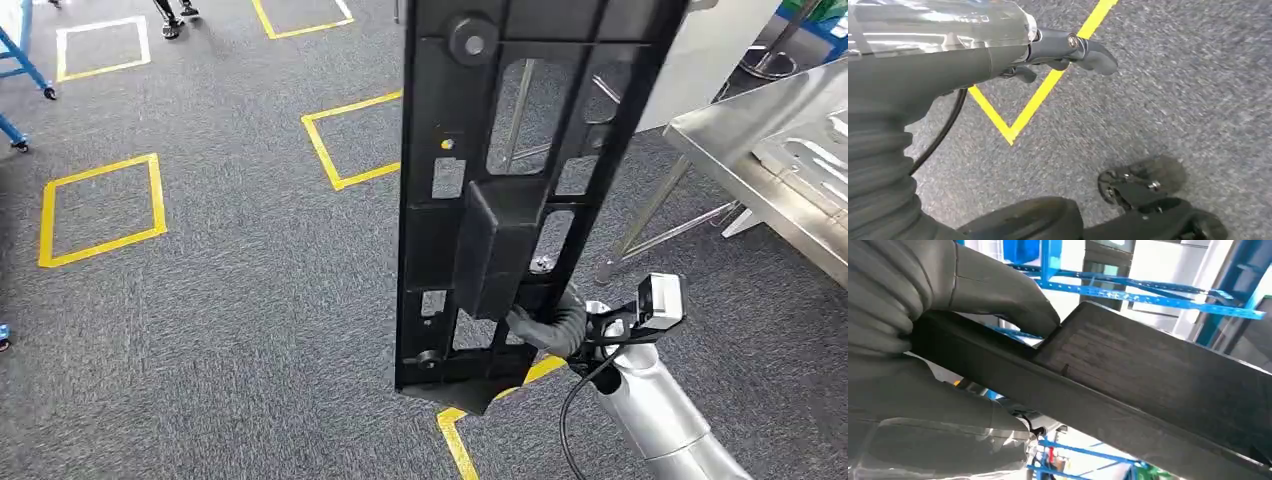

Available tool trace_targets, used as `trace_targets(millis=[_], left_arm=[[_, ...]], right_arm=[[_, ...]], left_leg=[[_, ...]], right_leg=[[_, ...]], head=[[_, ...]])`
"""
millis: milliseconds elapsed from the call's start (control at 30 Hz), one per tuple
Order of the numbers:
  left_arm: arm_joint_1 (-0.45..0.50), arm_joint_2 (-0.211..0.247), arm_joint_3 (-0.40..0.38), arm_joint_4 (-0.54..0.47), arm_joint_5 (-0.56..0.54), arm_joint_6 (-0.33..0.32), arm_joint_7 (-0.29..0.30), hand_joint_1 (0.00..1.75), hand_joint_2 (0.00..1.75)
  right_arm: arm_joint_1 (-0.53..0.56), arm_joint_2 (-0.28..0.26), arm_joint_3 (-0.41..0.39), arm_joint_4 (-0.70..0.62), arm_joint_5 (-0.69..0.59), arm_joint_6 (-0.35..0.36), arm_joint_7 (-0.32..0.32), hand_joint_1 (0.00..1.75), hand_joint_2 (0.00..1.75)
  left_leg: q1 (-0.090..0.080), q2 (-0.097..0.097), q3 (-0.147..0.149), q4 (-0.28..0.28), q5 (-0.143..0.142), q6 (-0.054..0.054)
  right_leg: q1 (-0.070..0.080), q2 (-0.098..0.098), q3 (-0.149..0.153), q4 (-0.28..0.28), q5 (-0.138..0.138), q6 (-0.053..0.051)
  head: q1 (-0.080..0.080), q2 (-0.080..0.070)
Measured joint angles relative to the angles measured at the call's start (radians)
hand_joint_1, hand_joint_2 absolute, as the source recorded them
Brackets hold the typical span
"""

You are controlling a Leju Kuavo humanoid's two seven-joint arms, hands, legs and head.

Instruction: Take the parts from the cabinet and place them on the table.

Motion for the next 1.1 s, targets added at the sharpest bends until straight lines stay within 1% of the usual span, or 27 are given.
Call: trace_targets(millis=[33, 67, 100, 167, 200, 233, 267, 300, 333, 367, 400, 433, 533, 567, 600, 633, 700, 733, 767, 800, 833, 867, 900, 933, 1033, 1067, 1100], left_arm=[[0.000, 0.000, 0.002, 0.000, 0.003, 0.002, 0.000, 0.00, 1.75], [-0.002, -0.002, 0.005, 0.000, 0.004, 0.004, -0.001, 0.00, 1.75], [-0.003, -0.002, 0.008, 0.000, 0.004, 0.005, -0.003, 0.00, 1.75], [0.002, -0.002, 0.015, 0.000, 0.007, 0.006, -0.004, 0.00, 1.75], [0.007, -0.002, 0.016, 0.000, 0.010, 0.007, -0.005, 0.00, 1.75], [0.010, -0.002, 0.018, 0.000, 0.012, 0.008, -0.005, 0.00, 1.75], [0.011, -0.002, 0.018, 0.000, 0.013, 0.010, -0.007, 0.00, 1.75], [0.010, -0.002, 0.019, 0.000, 0.013, 0.010, -0.008, 0.00, 1.75], [0.009, -0.002, 0.019, 0.000, 0.014, 0.012, -0.010, 0.00, 1.75], [0.010, -0.002, 0.019, 0.000, 0.017, 0.014, -0.010, 0.00, 1.75], [0.011, -0.003, 0.020, 0.000, 0.021, 0.015, -0.010, 0.00, 1.75], [0.013, -0.005, 0.022, 0.000, 0.021, 0.016, -0.011, 0.00, 1.75], [0.015, -0.006, 0.026, 0.000, 0.024, 0.018, -0.012, 0.00, 1.75], [0.015, -0.008, 0.027, 0.000, 0.026, 0.018, -0.012, 0.00, 1.75], [0.016, -0.009, 0.032, 0.000, 0.032, 0.019, -0.013, 0.00, 1.75], [0.019, -0.011, 0.038, 0.000, 0.035, 0.019, -0.014, 0.00, 1.75], [0.027, -0.012, 0.044, 0.000, 0.044, 0.021, -0.015, 0.00, 1.75], [0.028, -0.013, 0.048, 0.000, 0.050, 0.022, -0.020, 0.00, 1.75], [0.026, -0.014, 0.051, 0.000, 0.051, 0.023, -0.020, 0.00, 1.75], [0.026, -0.016, 0.052, 0.000, 0.052, 0.023, -0.019, 0.00, 1.75], [0.028, -0.016, 0.053, 0.000, 0.052, 0.023, -0.019, 0.00, 1.75], [0.030, -0.016, 0.058, 0.000, 0.056, 0.023, -0.017, 0.00, 1.75], [0.035, -0.016, 0.065, 0.000, 0.061, 0.023, -0.015, 0.00, 1.75], [0.037, -0.018, 0.069, 0.000, 0.066, 0.021, -0.012, 0.00, 1.75], [0.035, -0.022, 0.077, 0.000, 0.076, 0.021, 0.003, 0.00, 1.75], [0.034, -0.027, 0.081, 0.000, 0.078, 0.022, 0.006, 0.00, 1.75], [0.034, -0.026, 0.087, 0.000, 0.082, 0.022, 0.006, 0.00, 1.75]], right_arm=[[-0.008, 0.002, 0.003, 0.008, 0.000, 0.002, 0.005, 1.75, 1.75], [-0.013, 0.006, 0.004, 0.013, 0.000, 0.003, 0.007, 1.75, 1.75], [-0.021, 0.006, 0.005, 0.017, -0.001, 0.004, 0.008, 1.75, 1.75], [-0.032, 0.010, 0.010, 0.027, -0.002, 0.005, 0.009, 1.75, 1.75], [-0.032, 0.010, 0.011, 0.031, -0.002, 0.006, 0.010, 1.75, 1.75], [-0.032, 0.010, 0.013, 0.036, -0.002, 0.009, 0.010, 1.75, 1.75], [-0.032, 0.010, 0.016, 0.042, -0.002, 0.012, 0.010, 1.75, 1.75], [-0.032, 0.010, 0.018, 0.046, -0.003, 0.015, 0.010, 1.75, 1.75], [-0.033, 0.010, 0.019, 0.048, -0.009, 0.016, 0.011, 1.75, 1.75], [-0.033, 0.010, 0.019, 0.048, -0.018, 0.016, 0.011, 1.75, 1.75], [-0.032, 0.010, 0.019, 0.048, -0.029, 0.014, 0.008, 1.75, 1.75], [-0.029, 0.010, 0.021, 0.045, -0.042, 0.012, 0.005, 1.75, 1.75], [0.018, 0.010, 0.021, 0.018, -0.059, 0.000, -0.001, 1.75, 1.75], [0.037, 0.010, 0.022, 0.003, -0.048, -0.010, 0.007, 1.75, 1.75], [0.052, 0.006, 0.024, -0.016, -0.038, -0.022, 0.015, 1.75, 1.75], [0.064, 0.004, 0.029, -0.035, -0.028, -0.032, 0.025, 1.75, 1.75], [0.095, 0.004, 0.037, -0.064, -0.005, -0.054, 0.049, 1.75, 1.75], [0.115, 0.004, 0.042, -0.078, 0.005, -0.063, 0.059, 1.75, 1.75], [0.134, 0.004, 0.047, -0.088, 0.009, -0.069, 0.065, 1.75, 1.75], [0.146, 0.004, 0.053, -0.096, 0.011, -0.072, 0.068, 1.75, 1.75], [0.156, 0.004, 0.055, -0.106, 0.010, -0.075, 0.071, 1.75, 1.75], [0.166, 0.003, 0.056, -0.117, 0.005, -0.082, 0.075, 1.75, 1.75], [0.183, 0.002, 0.059, -0.129, 0.006, -0.100, 0.075, 1.75, 1.75], [0.200, 0.001, 0.062, -0.142, 0.026, -0.124, 0.071, 1.75, 1.75], [0.280, 0.001, 0.076, -0.174, 0.029, -0.188, 0.068, 1.75, 1.75], [0.300, 0.001, 0.079, -0.186, 0.014, -0.200, 0.074, 1.75, 1.75], [0.315, 0.001, 0.080, -0.195, 0.007, -0.213, 0.080, 1.75, 1.75]], left_leg=[[0.000, 0.010, 0.001, -0.008, 0.007, 0.009], [0.006, 0.022, 0.002, -0.018, 0.015, 0.021], [0.003, 0.031, 0.002, -0.023, 0.019, 0.025], [0.000, 0.048, 0.001, -0.023, 0.019, 0.028], [-0.001, 0.059, 0.000, -0.022, 0.018, 0.029], [-0.002, 0.070, -0.001, -0.021, 0.017, 0.030], [-0.003, 0.081, -0.001, -0.021, 0.016, 0.031], [-0.003, 0.092, 0.000, -0.021, 0.015, 0.030], [-0.004, 0.102, 0.002, -0.021, 0.014, 0.028], [-0.005, 0.112, 0.005, -0.020, 0.011, 0.026], [-0.008, 0.118, 0.008, -0.020, 0.009, 0.022], [-0.015, 0.128, 0.007, -0.016, 0.004, 0.015], [-0.014, 0.158, 0.015, -0.021, 0.001, 0.005], [-0.014, 0.150, 0.013, -0.016, -0.008, -0.005], [-0.010, 0.106, 0.008, 0.010, -0.027, -0.013], [-0.008, 0.081, -0.019, 0.071, -0.066, -0.017], [-0.006, 0.067, -0.099, 0.241, -0.144, -0.022], [-0.006, 0.067, -0.125, 0.293, -0.155, -0.024], [-0.006, 0.067, -0.130, 0.297, -0.142, -0.023], [-0.006, 0.066, -0.113, 0.258, -0.110, -0.022], [-0.006, 0.061, -0.071, 0.167, -0.055, -0.018], [-0.004, 0.039, -0.027, 0.074, -0.009, -0.014], [0.001, -0.015, 0.005, 0.001, 0.004, -0.009], [0.005, -0.034, 0.012, -0.017, -0.004, -0.008], [-0.004, -0.006, 0.017, -0.015, -0.001, 0.010], [0.004, 0.009, 0.019, -0.029, 0.007, 0.019], [0.003, 0.021, 0.025, -0.036, 0.011, 0.025]], right_leg=[[0.003, 0.011, -0.002, -0.004, 0.004, 0.010], [0.002, -0.004, -0.005, -0.003, 0.001, 0.010], [0.005, -0.059, -0.021, 0.038, -0.033, 0.012], [0.004, -0.093, -0.083, 0.177, -0.106, 0.017], [0.004, -0.098, -0.116, 0.251, -0.133, 0.020], [0.004, -0.100, -0.138, 0.300, -0.143, 0.021], [0.004, -0.102, -0.132, 0.293, -0.128, 0.022], [0.004, -0.105, -0.103, 0.243, -0.096, 0.020], [0.005, -0.113, -0.055, 0.156, -0.056, 0.017], [0.008, -0.136, -0.004, 0.066, -0.021, 0.011], [0.017, -0.195, 0.029, 0.001, -0.023, 0.003], [0.028, -0.202, 0.032, -0.011, -0.025, -0.006], [0.028, -0.165, 0.028, -0.012, -0.023, -0.018], [0.016, -0.155, 0.033, -0.020, -0.017, -0.026], [0.015, -0.147, 0.034, -0.021, -0.017, -0.028], [0.014, -0.137, 0.034, -0.021, -0.017, -0.034], [0.015, -0.111, 0.034, -0.020, -0.017, -0.036], [0.016, -0.099, 0.034, -0.019, -0.017, -0.036], [0.016, -0.088, 0.035, -0.019, -0.017, -0.036], [0.016, -0.076, 0.035, -0.018, -0.017, -0.036], [0.015, -0.057, 0.036, -0.016, -0.018, -0.034], [0.014, -0.043, 0.038, -0.014, -0.019, -0.032], [0.012, -0.031, 0.038, -0.014, -0.020, -0.029], [0.017, -0.021, 0.035, -0.009, -0.020, -0.022], [0.005, 0.006, 0.029, -0.018, -0.013, 0.000], [0.013, 0.012, 0.028, -0.018, -0.013, 0.006], [0.012, -0.031, 0.021, -0.001, -0.029, 0.006]], head=[[0.000, 0.000], [0.000, 0.000], [0.000, 0.000], [0.000, 0.000], [0.000, 0.000], [0.000, 0.000], [0.000, 0.000], [0.000, 0.000], [0.000, 0.000], [0.000, 0.000], [0.000, 0.000], [0.000, 0.000], [0.000, 0.000], [0.000, 0.000], [0.000, 0.000], [0.000, 0.000], [0.000, 0.000], [0.000, 0.000], [0.000, 0.000], [0.000, 0.000], [0.000, 0.000], [0.000, 0.000], [0.000, 0.000], [0.000, 0.000], [0.000, 0.000], [0.000, 0.000], [0.000, 0.000]])
